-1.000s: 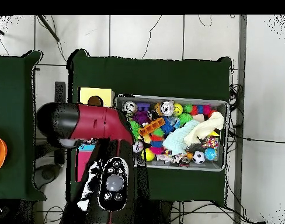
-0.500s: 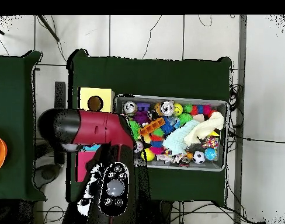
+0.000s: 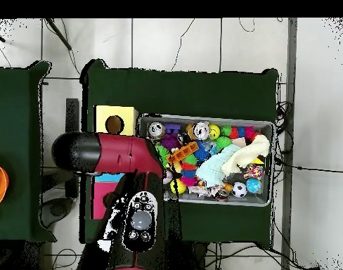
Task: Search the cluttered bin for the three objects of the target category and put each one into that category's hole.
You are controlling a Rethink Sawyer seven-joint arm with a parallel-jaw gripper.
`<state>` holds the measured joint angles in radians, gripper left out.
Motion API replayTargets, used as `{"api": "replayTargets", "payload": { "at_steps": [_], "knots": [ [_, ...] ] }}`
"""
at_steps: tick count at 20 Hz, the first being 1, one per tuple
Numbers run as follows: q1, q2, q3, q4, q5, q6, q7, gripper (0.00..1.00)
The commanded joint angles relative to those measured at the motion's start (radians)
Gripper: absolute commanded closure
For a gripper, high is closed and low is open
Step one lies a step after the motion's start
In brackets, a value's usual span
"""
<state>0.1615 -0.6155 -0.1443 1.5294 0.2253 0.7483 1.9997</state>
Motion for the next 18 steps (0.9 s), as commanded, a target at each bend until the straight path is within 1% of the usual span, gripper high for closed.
{"api": "replayTargets", "payload": {
  "at_steps": [1, 4, 11, 18],
  "knots": [
    [-0.039, 0.068, 0.047, 0.105, -0.047, -0.105, 0.095, 0.0],
    [-0.043, 0.075, 0.057, 0.123, -0.036, -0.127, 0.101, 0.0],
    [-0.059, 0.082, 0.077, 0.145, -0.024, -0.13, 0.096, 0.0],
    [-0.048, 0.096, 0.064, 0.14, -0.055, -0.168, 0.09, 0.0]
  ]
}}
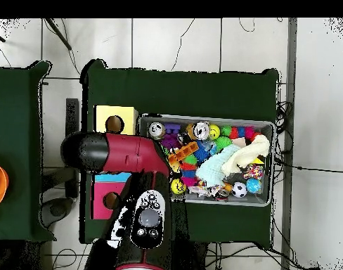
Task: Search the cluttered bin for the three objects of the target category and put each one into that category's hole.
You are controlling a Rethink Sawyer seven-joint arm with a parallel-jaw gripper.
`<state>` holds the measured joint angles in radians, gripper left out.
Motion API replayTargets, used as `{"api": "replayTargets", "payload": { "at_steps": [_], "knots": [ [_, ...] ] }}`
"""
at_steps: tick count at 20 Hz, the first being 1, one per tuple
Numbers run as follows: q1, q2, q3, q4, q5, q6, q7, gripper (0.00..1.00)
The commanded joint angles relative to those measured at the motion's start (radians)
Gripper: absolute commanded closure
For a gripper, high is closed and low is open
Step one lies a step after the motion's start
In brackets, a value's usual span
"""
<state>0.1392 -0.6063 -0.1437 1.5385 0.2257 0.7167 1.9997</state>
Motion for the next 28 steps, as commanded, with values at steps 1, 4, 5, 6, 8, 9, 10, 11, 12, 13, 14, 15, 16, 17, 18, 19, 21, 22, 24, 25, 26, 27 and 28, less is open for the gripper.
{"api": "replayTargets", "payload": {
  "at_steps": [1, 4, 5, 6, 8, 9, 10, 11, 12, 13, 14, 15, 16, 17, 18, 19, 21, 22, 24, 25, 26, 27, 28],
  "knots": [
    [-0.026, 0.088, 0.062, 0.132, -0.058, -0.141, 0.09, 0.0],
    [-0.026, 0.093, 0.061, 0.13, -0.067, -0.149, 0.081, 0.0],
    [-0.026, 0.093, 0.061, 0.129, -0.068, -0.148, 0.079, 0.0],
    [-0.023, 0.093, 0.057, 0.124, -0.076, -0.147, 0.075, 0.0],
    [-0.019, 0.093, 0.051, 0.119, -0.084, -0.155, 0.073, 0.0],
    [-0.017, 0.092, 0.048, 0.117, -0.088, -0.158, 0.074, 0.0],
    [-0.015, 0.092, 0.045, 0.115, -0.092, -0.161, 0.076, 0.0],
    [-0.015, 0.091, 0.046, 0.115, -0.095, -0.162, 0.075, 0.0],
    [-0.016, 0.09, 0.047, 0.115, -0.097, -0.162, 0.074, 0.0],
    [-0.016, 0.089, 0.048, 0.117, -0.098, -0.164, 0.074, 0.0],
    [-0.015, 0.088, 0.045, 0.118, -0.1, -0.164, 0.077, 0.0],
    [-0.017, 0.086, 0.047, 0.122, -0.098, -0.166, 0.08, 0.0],
    [-0.022, 0.083, 0.052, 0.131, -0.09, -0.164, 0.083, 0.0],
    [-0.023, 0.082, 0.054, 0.131, -0.095, -0.164, 0.078, 0.0],
    [-0.023, 0.081, 0.052, 0.132, -0.099, -0.168, 0.078, 0.0],
    [-0.023, 0.08, 0.052, 0.134, -0.1, -0.172, 0.08, 0.0],
    [-0.026, 0.078, 0.053, 0.135, -0.101, -0.17, 0.082, 0.0],
    [-0.037, 0.075, 0.064, 0.145, -0.092, -0.164, 0.077, 0.0],
    [-0.045, 0.072, 0.071, 0.154, -0.085, -0.167, 0.075, 0.0],
    [-0.046, 0.071, 0.073, 0.156, -0.086, -0.171, 0.075, 0.0],
    [-0.043, 0.072, 0.068, 0.154, -0.089, -0.178, 0.076, 0.0],
    [-0.044, 0.071, 0.068, 0.156, -0.09, -0.18, 0.076, 0.0],
    [-0.044, 0.07, 0.067, 0.157, -0.09, -0.18, 0.077, 0.0]
  ]
}}
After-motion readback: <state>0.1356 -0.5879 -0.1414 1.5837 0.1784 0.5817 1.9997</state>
